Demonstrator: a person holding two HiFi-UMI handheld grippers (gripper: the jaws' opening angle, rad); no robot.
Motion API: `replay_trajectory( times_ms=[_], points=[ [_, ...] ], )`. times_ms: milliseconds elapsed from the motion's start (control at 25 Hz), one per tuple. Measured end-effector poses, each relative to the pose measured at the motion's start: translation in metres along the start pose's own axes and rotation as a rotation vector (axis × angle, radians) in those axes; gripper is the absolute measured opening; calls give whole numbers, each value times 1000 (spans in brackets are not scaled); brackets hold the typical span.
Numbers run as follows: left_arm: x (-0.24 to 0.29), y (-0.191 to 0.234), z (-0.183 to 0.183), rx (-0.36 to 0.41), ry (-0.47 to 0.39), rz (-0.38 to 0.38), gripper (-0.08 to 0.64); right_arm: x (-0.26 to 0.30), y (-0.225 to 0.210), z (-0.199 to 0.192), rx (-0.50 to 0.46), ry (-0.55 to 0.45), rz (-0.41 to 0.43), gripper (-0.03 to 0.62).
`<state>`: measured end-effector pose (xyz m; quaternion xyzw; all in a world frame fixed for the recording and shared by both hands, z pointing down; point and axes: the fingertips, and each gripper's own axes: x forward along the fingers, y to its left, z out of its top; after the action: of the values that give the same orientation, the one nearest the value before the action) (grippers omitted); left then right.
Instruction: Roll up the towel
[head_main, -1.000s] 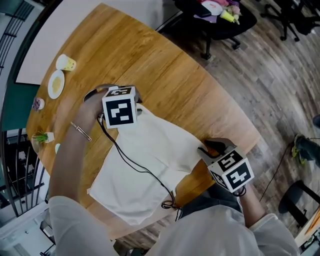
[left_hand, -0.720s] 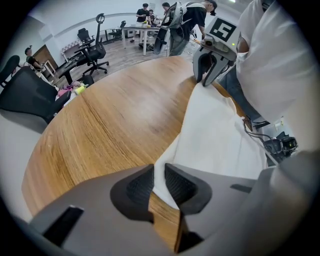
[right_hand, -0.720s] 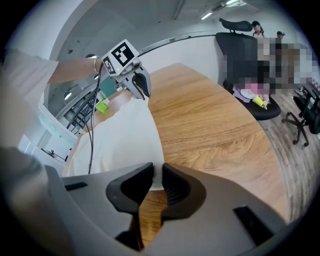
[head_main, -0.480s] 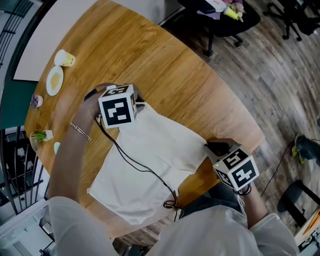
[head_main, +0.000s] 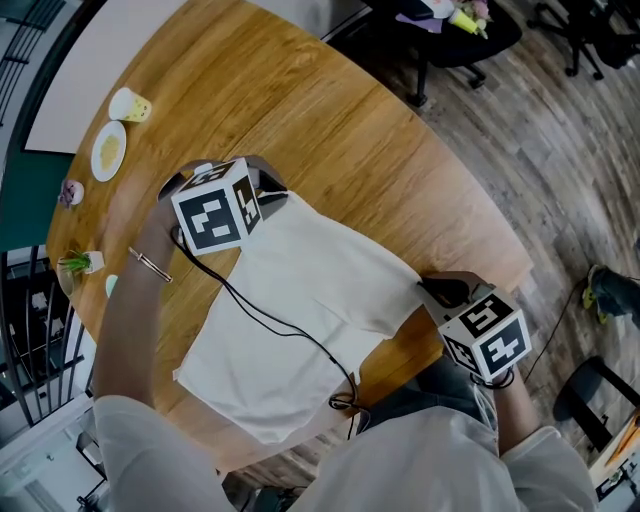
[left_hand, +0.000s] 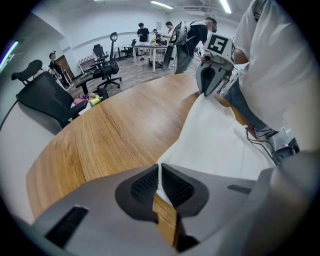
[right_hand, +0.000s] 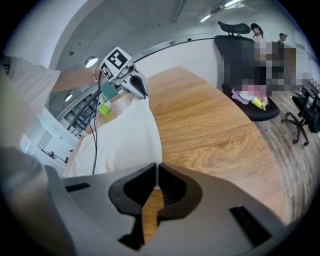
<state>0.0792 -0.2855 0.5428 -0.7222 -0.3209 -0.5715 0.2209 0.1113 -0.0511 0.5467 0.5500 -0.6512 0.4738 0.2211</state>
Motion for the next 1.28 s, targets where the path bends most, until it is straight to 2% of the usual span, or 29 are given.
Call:
replay_trajectory(
  times_ms=[400, 880, 1280],
  points=[
    [-54, -34, -10, -25, -73, 150, 21, -32, 45, 9, -74, -63, 60, 17],
    [-105, -107, -60, -167, -33, 264, 21, -43, 130, 10, -242, -49, 224, 17],
    [-103, -163, -117, -291, 16, 301, 21, -13, 201, -4, -357, 14, 353, 17]
  ],
)
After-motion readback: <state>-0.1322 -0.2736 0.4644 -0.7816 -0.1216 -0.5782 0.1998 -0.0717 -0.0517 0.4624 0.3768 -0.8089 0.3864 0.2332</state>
